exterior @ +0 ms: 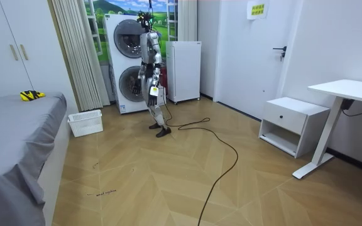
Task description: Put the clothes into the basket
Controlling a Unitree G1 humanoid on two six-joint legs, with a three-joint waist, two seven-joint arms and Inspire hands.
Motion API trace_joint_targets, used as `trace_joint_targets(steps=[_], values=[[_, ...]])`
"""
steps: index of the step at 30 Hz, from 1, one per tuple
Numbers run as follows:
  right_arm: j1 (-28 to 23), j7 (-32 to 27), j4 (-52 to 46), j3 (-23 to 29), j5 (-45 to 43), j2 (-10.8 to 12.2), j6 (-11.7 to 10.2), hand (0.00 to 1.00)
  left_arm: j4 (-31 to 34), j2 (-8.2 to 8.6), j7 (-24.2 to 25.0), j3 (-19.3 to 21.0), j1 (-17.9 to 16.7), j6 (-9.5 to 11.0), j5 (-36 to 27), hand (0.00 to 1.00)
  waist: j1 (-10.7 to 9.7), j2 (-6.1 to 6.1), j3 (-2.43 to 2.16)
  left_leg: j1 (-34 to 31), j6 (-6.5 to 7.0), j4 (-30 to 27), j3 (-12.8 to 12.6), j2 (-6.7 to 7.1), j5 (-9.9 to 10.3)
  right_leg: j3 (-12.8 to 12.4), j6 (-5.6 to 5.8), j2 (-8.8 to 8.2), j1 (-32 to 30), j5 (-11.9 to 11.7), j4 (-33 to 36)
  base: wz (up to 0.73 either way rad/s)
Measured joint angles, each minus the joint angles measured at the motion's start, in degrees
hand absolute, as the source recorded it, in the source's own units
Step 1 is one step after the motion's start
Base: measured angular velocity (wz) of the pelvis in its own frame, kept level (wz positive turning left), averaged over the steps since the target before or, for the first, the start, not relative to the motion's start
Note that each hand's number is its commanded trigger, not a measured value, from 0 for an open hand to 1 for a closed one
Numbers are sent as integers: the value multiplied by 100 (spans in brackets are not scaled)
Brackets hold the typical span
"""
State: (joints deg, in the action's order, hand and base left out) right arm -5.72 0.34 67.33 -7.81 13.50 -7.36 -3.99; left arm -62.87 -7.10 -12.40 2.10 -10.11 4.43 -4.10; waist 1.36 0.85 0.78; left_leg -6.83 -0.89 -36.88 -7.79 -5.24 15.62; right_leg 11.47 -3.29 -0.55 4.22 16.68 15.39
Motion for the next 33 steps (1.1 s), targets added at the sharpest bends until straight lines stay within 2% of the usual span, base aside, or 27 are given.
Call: trace_joint_targets(steps=[1,4,6,7,9,10,11,12,14,15,16,17,18,19,20,21,23,24,25,26,27,28,29,30,31,32,33], values=[[0,-24,6,13,32,0,-14,0,-9,17,-19,-19,-27,60,-234,0,2,-17,-5,-264,46,-184,24,30,49,-42,-44,-4,22,73,45,12],[9,-99,3,24,42,-13,-15,0,18,72,-96,-179,-40,101,-545,0,2,24,-12,-1126,21,800,3,374,-200,-32,42,-128,63,262,59,2],[4,-87,4,6,-6,19,-12,0,18,124,-120,-178,-98,106,-661,0,75,32,-9,-1510,39,2035,-8,500,-971,-59,77,-215,200,449,65,-27],[9,-72,-6,6,-13,29,-13,0,18,125,-121,-172,-105,107,-658,0,77,36,-10,-1568,51,2229,-7,496,-1145,-92,106,-229,248,507,67,-36],[13,-34,-21,18,-53,37,-16,0,18,131,-119,-169,-108,183,-658,0,72,86,-5,-1614,213,2470,-114,524,-1731,-210,248,-361,438,678,49,-23],[13,-38,-22,79,-85,26,-30,0,17,139,-90,-170,-97,299,-656,0,51,172,-27,-1630,376,2392,-224,671,-2060,-278,372,-525,532,801,4,-10],[3,-54,-27,198,-108,32,-66,0,7,120,-67,-155,-85,406,-665,0,54,291,-74,-1662,552,2100,-331,859,-1945,-359,482,-747,578,893,-11,-4],[3,-72,-30,250,-117,27,-107,0,5,109,-55,-152,-54,454,-664,0,46,350,-39,-1695,604,1892,-384,930,-1758,-360,515,-854,594,900,34,-13],[-54,-145,-62,376,-125,21,-237,0,9,119,-33,-115,-16,552,-661,0,78,342,-13,-1669,671,1174,-532,991,-1081,-407,793,-1065,541,689,727,-19],[-110,-217,-88,374,-65,36,-265,0,8,113,-34,-109,-29,559,-708,0,112,314,-32,-1474,718,1023,-673,992,-773,-484,851,-1154,378,423,1441,-12],[-119,-240,-91,361,-32,40,-269,0,3,113,-36,-117,-21,559,-763,0,107,304,-40,-1317,746,1041,-742,1005,-654,-514,830,-1190,276,181,1829,0],[-124,-293,-98,363,-29,39,-267,0,6,110,-36,-130,-17,563,-755,0,101,253,-68,-931,774,1218,-793,1023,-461,-520,819,-1241,52,-546,2613,4],[-116,-321,-185,370,-41,42,-265,0,38,96,-39,-122,-3,576,-706,0,133,213,-79,-551,780,1490,-713,1052,-366,-553,669,-1229,-284,-988,3304,0],[-120,-331,-331,405,-42,39,-257,0,61,93,-40,-113,14,578,-658,0,155,189,-74,-393,773,1599,-674,1046,-313,-543,598,-1176,-504,-829,3603,-11],[-112,-345,-662,460,13,29,-256,0,77,96,-36,-88,52,586,-560,0,216,106,-38,-75,747,1755,-562,997,-213,-476,375,-978,-999,-375,3984,-6],[-51,-380,-859,471,51,27,-270,0,98,93,-32,-100,70,586,-456,0,190,-3,-20,190,713,1836,-328,913,-103,-293,242,-734,-1432,-30,3974,0],[24,-483,-1125,472,47,34,-262,0,110,70,11,-179,116,579,-405,0,156,-129,-2,550,655,1945,-115,784,65,-78,198,-389,-2045,159,3340,29],[29,-520,-1235,471,39,36,-271,0,118,59,33,-229,131,570,-403,0,120,-136,3,653,634,1982,-41,754,121,-29,191,-327,-2203,154,2954,58],[89,-573,-1281,464,-11,37,-333,0,167,53,54,-335,131,545,-406,0,58,-138,2,903,577,2104,52,709,215,50,209,-259,-2437,25,2059,62],[126,-625,-1316,472,-75,33,-376,0,197,75,78,-426,82,536,-378,0,41,-163,2,1197,502,2262,140,643,319,130,169,-229,-2520,-456,1123,59],[118,-665,-1345,475,-113,29,-398,0,203,93,83,-436,42,520,-344,0,22,-197,6,1367,456,2332,218,580,369,163,177,-216,-2531,-791,824,61],[104,-733,-1406,519,-134,40,-417,0,222,92,85,-460,-53,508,-295,0,0,-240,-23,1642,344,2439,336,460,447,205,118,-181,-2499,-1368,396,50],[113,-806,-1592,586,-135,41,-433,0,234,62,84,-459,-162,510,-300,0,72,-239,-98,1749,193,2441,327,334,570,283,-129,-77,-2472,-1621,370,31],[145,-849,-1696,616,-132,29,-474,0,236,54,78,-463,-195,503,-307,0,104,-278,-101,1762,101,2399,320,282,618,308,-239,-2,-2452,-1679,463,-5],[238,-947,-1899,654,-132,15,-549,0,250,48,78,-470,-298,500,-327,0,178,-377,-73,1811,-2,2352,319,142,619,434,-315,88,-2419,-1504,710,-14],[350,-1011,-2005,680,-135,-6,-650,0,253,42,84,-465,-355,488,-327,0,203,-430,-38,1923,-218,2356,327,60,495,461,-391,112,-2435,-1329,1018,-5],[365,-1032,-2065,689,-160,-23,-649,0,257,40,89,-465,-371,485,-316,0,198,-440,-24,1998,-342,2377,346,39,408,474,-430,86,-2451,-1231,1247,15]])
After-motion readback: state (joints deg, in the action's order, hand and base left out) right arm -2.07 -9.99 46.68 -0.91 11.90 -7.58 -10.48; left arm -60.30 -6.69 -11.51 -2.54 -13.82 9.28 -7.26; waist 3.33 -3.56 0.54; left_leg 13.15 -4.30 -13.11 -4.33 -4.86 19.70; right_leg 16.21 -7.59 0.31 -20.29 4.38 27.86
